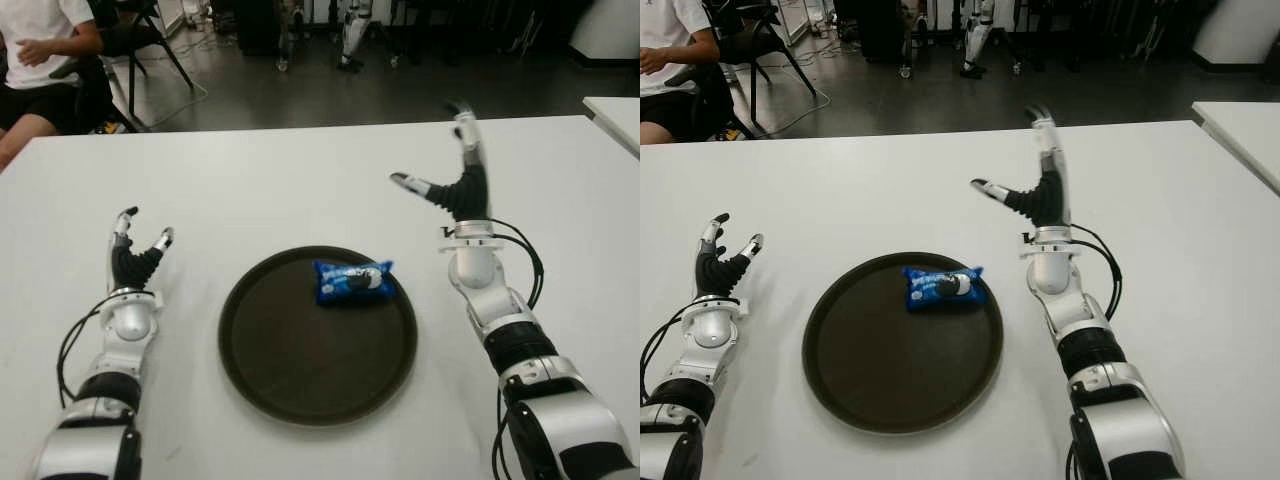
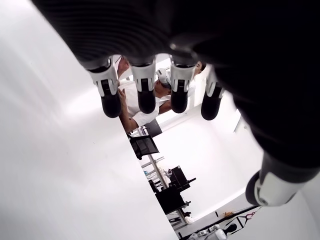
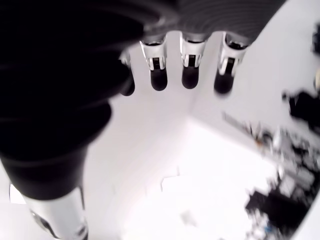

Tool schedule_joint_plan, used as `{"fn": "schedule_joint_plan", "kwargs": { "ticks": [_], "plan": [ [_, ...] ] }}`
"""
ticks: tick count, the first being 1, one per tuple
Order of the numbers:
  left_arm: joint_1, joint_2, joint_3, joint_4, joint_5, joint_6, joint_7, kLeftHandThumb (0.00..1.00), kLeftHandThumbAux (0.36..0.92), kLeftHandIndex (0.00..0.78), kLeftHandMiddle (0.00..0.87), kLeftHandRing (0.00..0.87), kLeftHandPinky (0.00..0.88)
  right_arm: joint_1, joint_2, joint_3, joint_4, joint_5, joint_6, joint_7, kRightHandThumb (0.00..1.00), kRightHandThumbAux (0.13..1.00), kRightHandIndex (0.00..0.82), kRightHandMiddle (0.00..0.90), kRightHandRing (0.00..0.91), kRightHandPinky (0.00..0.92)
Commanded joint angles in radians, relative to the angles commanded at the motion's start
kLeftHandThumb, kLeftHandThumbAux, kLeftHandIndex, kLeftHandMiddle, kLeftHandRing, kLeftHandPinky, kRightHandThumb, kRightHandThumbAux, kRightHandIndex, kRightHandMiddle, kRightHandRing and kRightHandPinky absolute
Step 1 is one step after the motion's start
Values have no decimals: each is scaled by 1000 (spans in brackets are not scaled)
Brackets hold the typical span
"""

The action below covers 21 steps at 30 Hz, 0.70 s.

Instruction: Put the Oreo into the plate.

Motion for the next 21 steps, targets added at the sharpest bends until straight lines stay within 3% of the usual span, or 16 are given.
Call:
{"fn": "schedule_joint_plan", "kwargs": {
  "ticks": [12, 16, 21],
  "plan": [
    [0, 2, -6, -9, 8, 8, 7, 0, 577, 0, 0, 0, 0, 6, -11, 34, 66, -45, -93, -35, 0, 790, 3, 3, 7, 7],
    [0, -4, -3, -18, 5, 21, 9, 0, 582, 0, 0, 0, 0, 51, -6, 104, 4, -125, -146, -36, 0, 737, 0, 0, 1, 1],
    [-5, -13, 8, -19, -8, 41, 15, 0, 598, 0, 0, 0, 0, 21, -81, 162, 13, -278, -215, -133, 0, 666, 0, 0, 0, 0]
  ]
}}
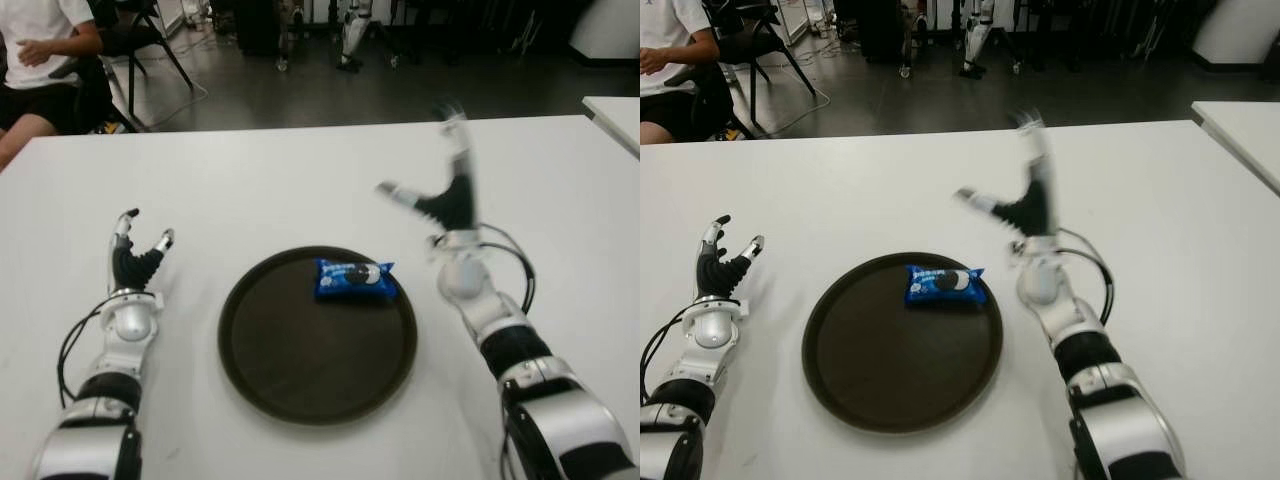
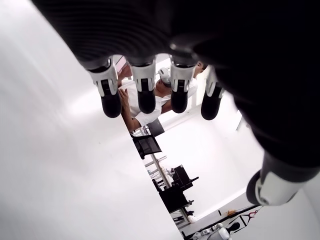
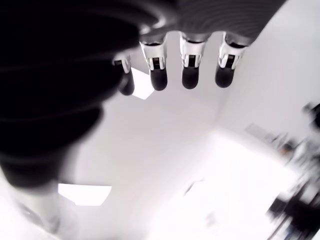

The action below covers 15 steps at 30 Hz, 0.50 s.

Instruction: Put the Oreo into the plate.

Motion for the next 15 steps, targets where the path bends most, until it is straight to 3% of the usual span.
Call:
{"fn": "schedule_joint_plan", "kwargs": {
  "ticks": [7, 11, 15],
  "plan": [
    [0, 2, -10, -3, 16, 9, 25, 0, 587, 0, 0, 0, 0, -97, -38, 10, 61, -81, -10, -134, 0, 656, 0, 0, 0, 0],
    [0, 1, -7, -3, 7, 2, 13, 0, 583, 0, 0, 0, 0, -72, -13, 18, 59, -90, -9, -214, 0, 670, 0, 0, 0, 0],
    [1, 0, -4, -3, 1, -4, 5, 0, 580, 0, 0, 0, 0, -75, 2, 21, 65, -86, 9, -274, 0, 683, 0, 0, 0, 0]
  ]
}}
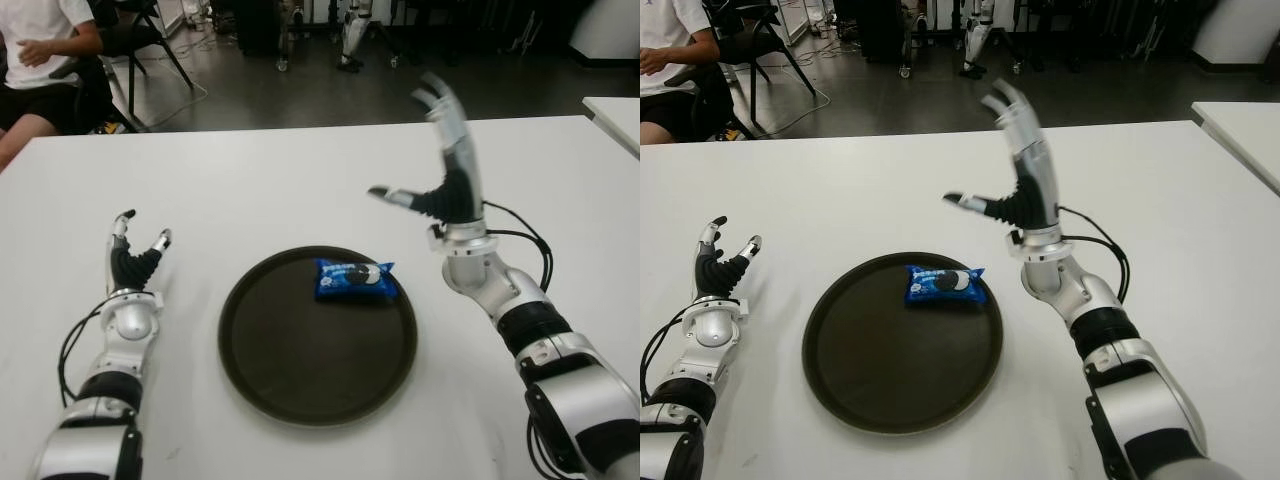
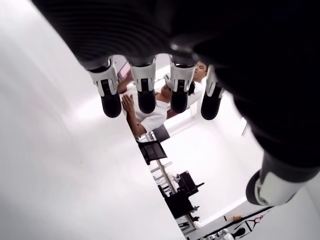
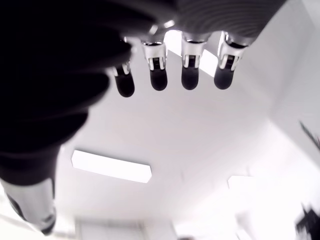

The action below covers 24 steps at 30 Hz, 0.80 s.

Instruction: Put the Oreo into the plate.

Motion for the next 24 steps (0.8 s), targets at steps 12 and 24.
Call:
{"fn": "schedule_joint_plan", "kwargs": {
  "ticks": [12, 24],
  "plan": [
    [4, 7, -15, -4, 23, 2, 18, 0, 573, 0, 0, 0, 0, -67, 24, -125, 304, 202, 109, 43, 0, 701, 0, 0, 0, 0],
    [14, -3, 7, -24, -6, 5, 2, 0, 567, 0, 0, 0, 0, -79, -12, -317, 425, 489, 368, 415, 0, 689, 0, 0, 0, 0]
  ]
}}
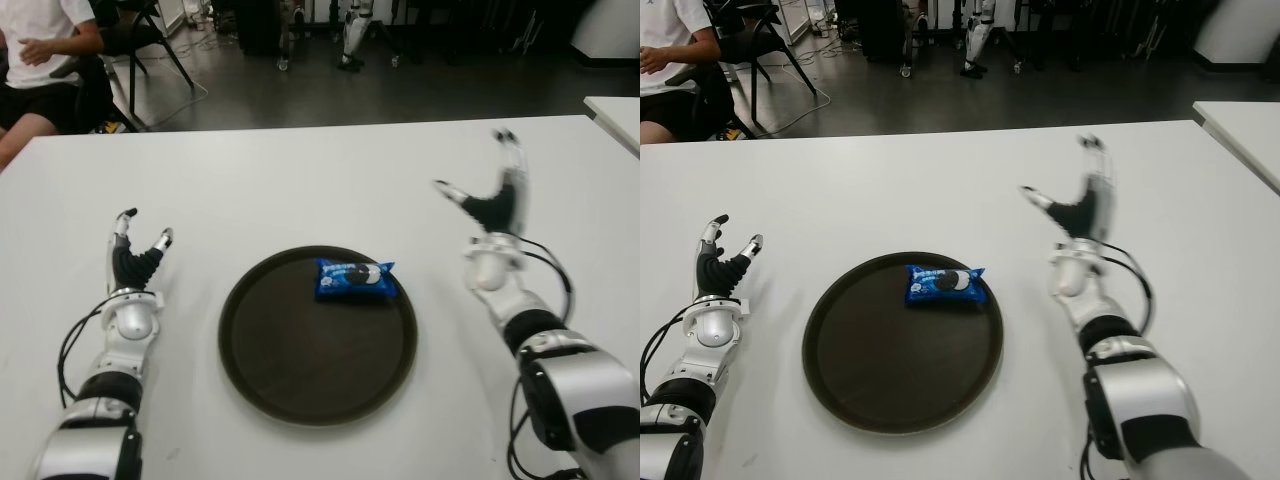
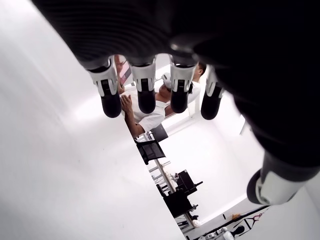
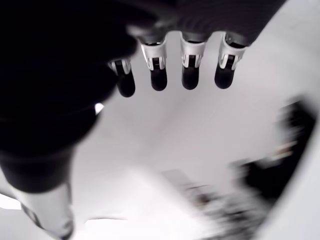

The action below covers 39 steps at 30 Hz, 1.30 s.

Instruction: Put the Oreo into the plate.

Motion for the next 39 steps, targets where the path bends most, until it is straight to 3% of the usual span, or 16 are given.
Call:
{"fn": "schedule_joint_plan", "kwargs": {
  "ticks": [2, 4, 7, 13, 21, 25, 39],
  "plan": [
    [1, -2, 3, -1, -5, -1, -2, 0, 567, 0, 0, 0, 0, -3, -9, -40, -4, 65, 42, 104, 0, 671, 0, 0, 0, 0],
    [1, -2, 3, -1, -6, -1, -3, 0, 567, 0, 0, 0, 0, -3, -11, -49, -10, 84, 56, 136, 0, 662, 0, 0, 0, 0],
    [4, 0, 4, -7, -11, -15, -8, 0, 564, 0, 0, 0, 0, -19, -8, -74, -15, 141, 122, 288, 0, 653, 3, 0, 0, 0],
    [5, 1, 11, -4, -25, -56, -25, 0, 550, 0, 0, 0, 0, -14, -19, -125, -28, 233, 179, 488, 0, 609, 7, 0, 0, 0],
    [-1, 1, 25, 15, -47, -98, -44, 0, 553, 0, 0, 0, 0, -3, -3, -178, -22, 294, 173, 517, 0, 639, 9, 0, 0, 0],
    [-7, 3, 33, 24, -58, -105, -55, 0, 563, 0, 0, 0, 0, 2, 20, -200, -26, 318, 133, 506, 0, 665, 4, 0, 0, 0],
    [-14, 7, 37, 39, -66, -106, -75, 0, 580, 0, 0, 0, 0, 3, 35, -269, -20, 401, 122, 655, 0, 675, 0, 0, 0, 0]
  ]
}}
